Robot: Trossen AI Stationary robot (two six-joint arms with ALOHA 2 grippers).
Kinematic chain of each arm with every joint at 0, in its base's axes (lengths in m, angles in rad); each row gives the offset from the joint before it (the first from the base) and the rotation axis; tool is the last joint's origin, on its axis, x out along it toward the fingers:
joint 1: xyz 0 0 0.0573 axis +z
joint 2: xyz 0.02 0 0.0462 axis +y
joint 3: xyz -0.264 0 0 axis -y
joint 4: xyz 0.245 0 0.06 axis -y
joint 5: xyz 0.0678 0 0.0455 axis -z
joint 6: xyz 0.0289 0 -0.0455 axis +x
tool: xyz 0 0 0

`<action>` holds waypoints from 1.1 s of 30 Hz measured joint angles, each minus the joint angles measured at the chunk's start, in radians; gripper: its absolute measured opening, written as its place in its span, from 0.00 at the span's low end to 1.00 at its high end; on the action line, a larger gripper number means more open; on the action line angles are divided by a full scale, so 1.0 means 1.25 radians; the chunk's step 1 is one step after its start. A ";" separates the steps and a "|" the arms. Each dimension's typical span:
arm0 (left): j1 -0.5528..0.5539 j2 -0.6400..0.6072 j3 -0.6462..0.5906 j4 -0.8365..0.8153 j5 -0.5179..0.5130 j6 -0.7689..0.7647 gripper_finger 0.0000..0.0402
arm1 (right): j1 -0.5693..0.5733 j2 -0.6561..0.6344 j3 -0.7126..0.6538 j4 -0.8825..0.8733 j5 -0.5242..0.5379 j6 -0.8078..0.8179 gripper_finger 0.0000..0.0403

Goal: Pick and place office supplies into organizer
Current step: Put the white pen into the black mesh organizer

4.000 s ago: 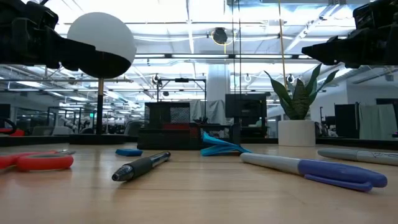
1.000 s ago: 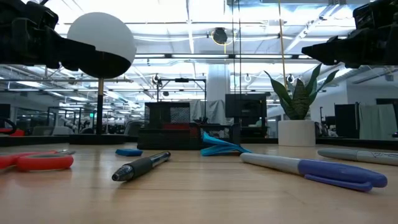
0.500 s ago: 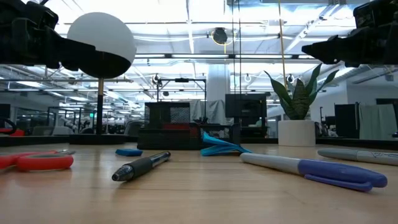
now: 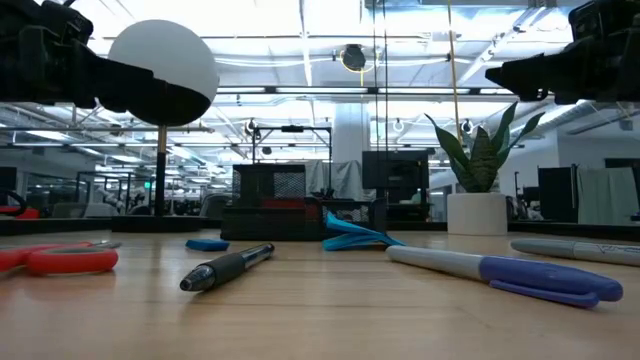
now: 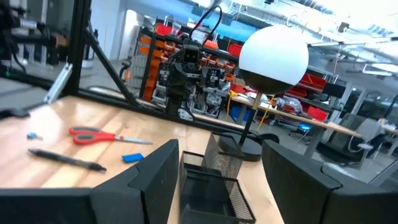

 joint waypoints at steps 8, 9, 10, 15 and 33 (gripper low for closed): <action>0.000 0.000 0.000 0.091 -0.005 -0.052 0.58 | 0.000 0.000 0.000 0.016 0.000 0.099 0.56; 0.000 0.000 0.000 0.104 -0.005 -0.064 0.58 | 0.000 0.000 0.000 0.017 0.002 0.101 0.56; 0.000 0.000 0.000 0.119 -0.005 -0.075 0.58 | 0.000 0.000 0.000 0.017 0.002 0.101 0.56; 0.000 0.000 0.000 0.138 -0.021 -0.121 0.58 | 0.000 0.000 0.000 0.034 0.002 0.102 0.56; 0.000 0.006 0.102 0.085 -0.026 -0.161 0.58 | 0.000 0.000 0.000 0.267 -0.155 0.235 0.56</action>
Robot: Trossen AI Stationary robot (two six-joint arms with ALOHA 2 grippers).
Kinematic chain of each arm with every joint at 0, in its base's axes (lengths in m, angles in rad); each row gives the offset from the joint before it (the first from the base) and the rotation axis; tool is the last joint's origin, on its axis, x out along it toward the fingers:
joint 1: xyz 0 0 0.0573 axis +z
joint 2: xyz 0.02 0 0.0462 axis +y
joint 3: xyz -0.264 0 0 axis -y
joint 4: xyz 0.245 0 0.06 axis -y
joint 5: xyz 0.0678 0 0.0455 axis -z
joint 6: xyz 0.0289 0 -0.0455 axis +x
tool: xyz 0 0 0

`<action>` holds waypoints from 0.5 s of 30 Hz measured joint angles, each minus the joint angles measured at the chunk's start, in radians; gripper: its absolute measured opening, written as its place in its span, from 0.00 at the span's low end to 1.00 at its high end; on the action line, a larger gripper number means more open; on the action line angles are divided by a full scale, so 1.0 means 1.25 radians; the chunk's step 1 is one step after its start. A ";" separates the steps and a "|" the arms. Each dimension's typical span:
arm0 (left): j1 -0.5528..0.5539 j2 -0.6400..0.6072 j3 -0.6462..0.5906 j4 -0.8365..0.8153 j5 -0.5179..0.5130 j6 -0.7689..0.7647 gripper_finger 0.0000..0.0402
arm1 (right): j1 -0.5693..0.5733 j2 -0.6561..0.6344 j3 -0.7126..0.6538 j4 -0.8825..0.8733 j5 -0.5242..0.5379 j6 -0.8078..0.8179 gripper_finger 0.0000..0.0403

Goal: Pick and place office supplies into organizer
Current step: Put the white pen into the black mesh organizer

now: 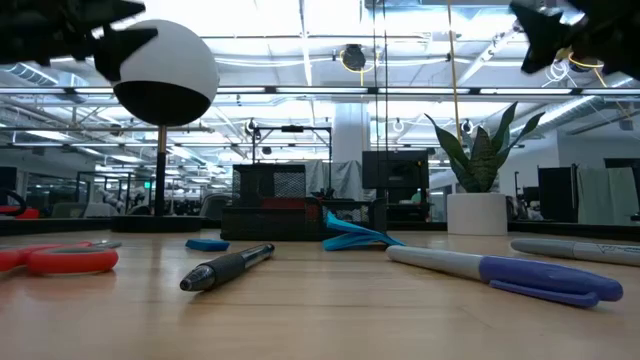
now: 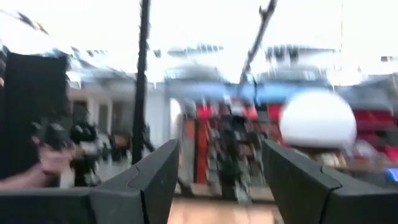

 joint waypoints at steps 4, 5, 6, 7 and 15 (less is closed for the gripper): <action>0.000 0.050 0.106 -0.003 0.004 0.024 0.58 | 0.000 0.000 0.014 0.056 -0.011 0.000 0.56; 0.000 0.071 0.136 -0.010 0.004 0.032 0.58 | 0.000 0.003 0.020 0.042 -0.012 -0.002 0.56; 0.000 0.093 0.169 -0.027 0.003 0.038 0.58 | 0.000 0.010 0.028 0.025 -0.014 -0.003 0.56; 0.000 0.121 0.204 -0.041 -0.004 0.040 0.58 | 0.000 0.020 0.042 0.018 -0.014 -0.004 0.56; 0.000 0.384 0.505 -0.143 -0.138 0.059 0.58 | 0.017 0.170 0.201 -0.001 -0.033 -0.108 0.56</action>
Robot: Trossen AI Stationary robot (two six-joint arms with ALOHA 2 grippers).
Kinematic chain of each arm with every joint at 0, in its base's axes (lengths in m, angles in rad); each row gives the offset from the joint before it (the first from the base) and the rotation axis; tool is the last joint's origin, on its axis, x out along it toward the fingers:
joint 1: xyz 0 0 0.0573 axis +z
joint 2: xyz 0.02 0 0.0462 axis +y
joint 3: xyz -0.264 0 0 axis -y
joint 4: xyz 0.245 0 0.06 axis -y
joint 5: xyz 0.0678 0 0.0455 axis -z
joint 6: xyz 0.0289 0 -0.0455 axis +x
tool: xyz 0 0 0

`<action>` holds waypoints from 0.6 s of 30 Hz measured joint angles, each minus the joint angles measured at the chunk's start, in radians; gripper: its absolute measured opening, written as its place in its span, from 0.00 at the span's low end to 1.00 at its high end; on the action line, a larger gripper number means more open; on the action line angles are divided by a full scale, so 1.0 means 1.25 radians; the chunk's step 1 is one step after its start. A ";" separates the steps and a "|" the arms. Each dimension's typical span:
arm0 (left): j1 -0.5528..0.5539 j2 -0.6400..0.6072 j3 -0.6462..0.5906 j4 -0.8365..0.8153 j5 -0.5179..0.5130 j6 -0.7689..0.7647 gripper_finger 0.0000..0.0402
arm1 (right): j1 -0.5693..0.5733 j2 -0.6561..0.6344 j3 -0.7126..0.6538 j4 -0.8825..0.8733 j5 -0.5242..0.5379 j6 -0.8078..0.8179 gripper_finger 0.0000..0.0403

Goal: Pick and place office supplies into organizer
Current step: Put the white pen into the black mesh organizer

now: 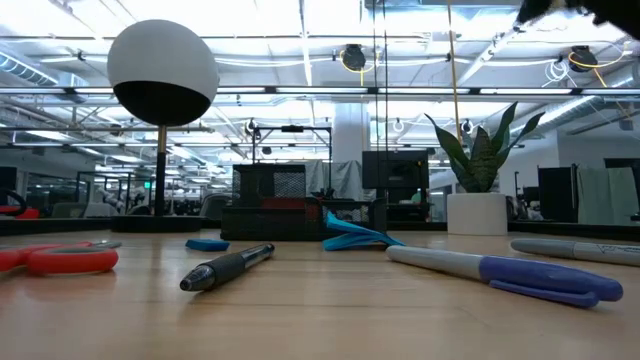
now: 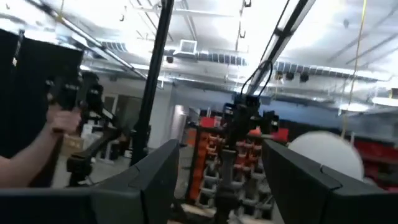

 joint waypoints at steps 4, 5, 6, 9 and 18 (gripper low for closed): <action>0.000 0.107 0.143 -0.071 -0.172 0.020 0.58 | 0.014 0.095 0.097 -0.050 0.012 -0.064 0.56; 0.000 0.130 0.172 -0.086 -0.218 0.022 0.58 | 0.018 0.121 0.120 -0.068 0.028 -0.074 0.56; 0.000 0.152 0.199 -0.102 -0.261 0.023 0.58 | 0.023 0.145 0.143 -0.084 0.045 -0.087 0.56; 0.000 0.201 0.268 -0.143 -0.383 0.025 0.58 | 0.040 0.212 0.209 -0.134 0.146 -0.123 0.56; 0.000 0.233 0.332 -0.167 -0.466 0.041 0.58 | 0.126 0.362 0.392 -0.359 0.497 -0.145 0.56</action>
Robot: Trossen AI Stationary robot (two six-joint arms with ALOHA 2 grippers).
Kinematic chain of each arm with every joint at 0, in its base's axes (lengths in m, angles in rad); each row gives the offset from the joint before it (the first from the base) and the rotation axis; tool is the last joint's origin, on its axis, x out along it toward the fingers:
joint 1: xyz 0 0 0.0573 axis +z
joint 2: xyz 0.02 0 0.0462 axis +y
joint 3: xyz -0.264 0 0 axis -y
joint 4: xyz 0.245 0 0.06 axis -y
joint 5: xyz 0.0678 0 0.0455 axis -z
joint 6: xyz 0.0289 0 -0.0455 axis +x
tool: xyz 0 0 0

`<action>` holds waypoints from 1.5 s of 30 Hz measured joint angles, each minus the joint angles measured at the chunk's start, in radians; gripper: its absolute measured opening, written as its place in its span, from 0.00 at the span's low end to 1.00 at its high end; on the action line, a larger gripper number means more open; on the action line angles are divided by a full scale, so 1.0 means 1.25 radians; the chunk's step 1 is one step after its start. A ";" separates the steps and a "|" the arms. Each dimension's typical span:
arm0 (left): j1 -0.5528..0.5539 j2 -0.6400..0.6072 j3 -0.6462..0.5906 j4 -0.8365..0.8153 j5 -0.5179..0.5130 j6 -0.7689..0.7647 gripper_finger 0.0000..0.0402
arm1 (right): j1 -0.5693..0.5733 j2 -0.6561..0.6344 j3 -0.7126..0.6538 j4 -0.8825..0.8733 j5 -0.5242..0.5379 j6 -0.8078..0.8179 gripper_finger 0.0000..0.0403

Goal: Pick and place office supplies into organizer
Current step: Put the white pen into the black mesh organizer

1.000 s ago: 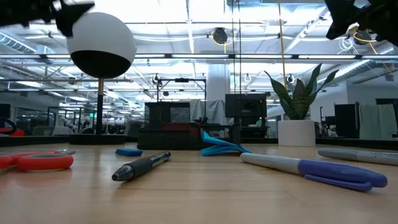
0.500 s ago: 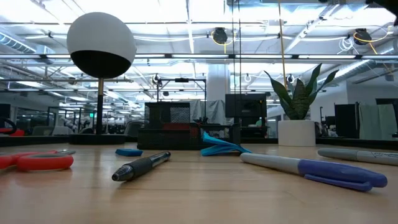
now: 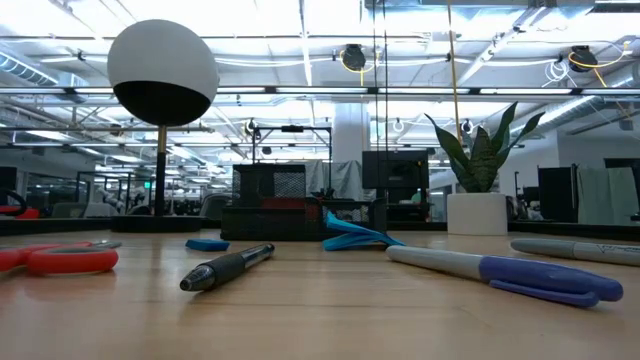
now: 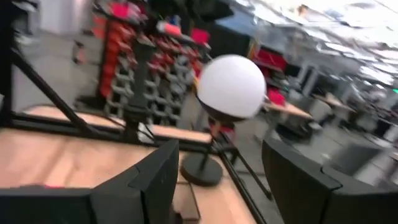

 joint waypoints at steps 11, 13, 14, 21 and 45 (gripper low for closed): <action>0.000 0.001 0.000 -0.001 0.002 -0.013 0.58 | 0.186 0.105 0.138 -0.097 0.397 0.007 0.56; 0.000 0.000 0.000 0.000 0.002 -0.012 0.58 | 0.217 0.126 0.154 -0.098 0.464 0.006 0.56; 0.000 0.000 0.000 0.000 0.002 -0.011 0.58 | 0.230 0.137 0.162 -0.097 0.490 0.004 0.56; 0.000 0.000 0.000 0.000 0.002 -0.011 0.58 | 0.268 0.214 0.207 -0.096 0.624 0.002 0.56; 0.000 0.000 0.000 0.001 0.004 -0.011 0.58 | 0.151 0.240 0.257 -0.292 -0.034 0.493 0.43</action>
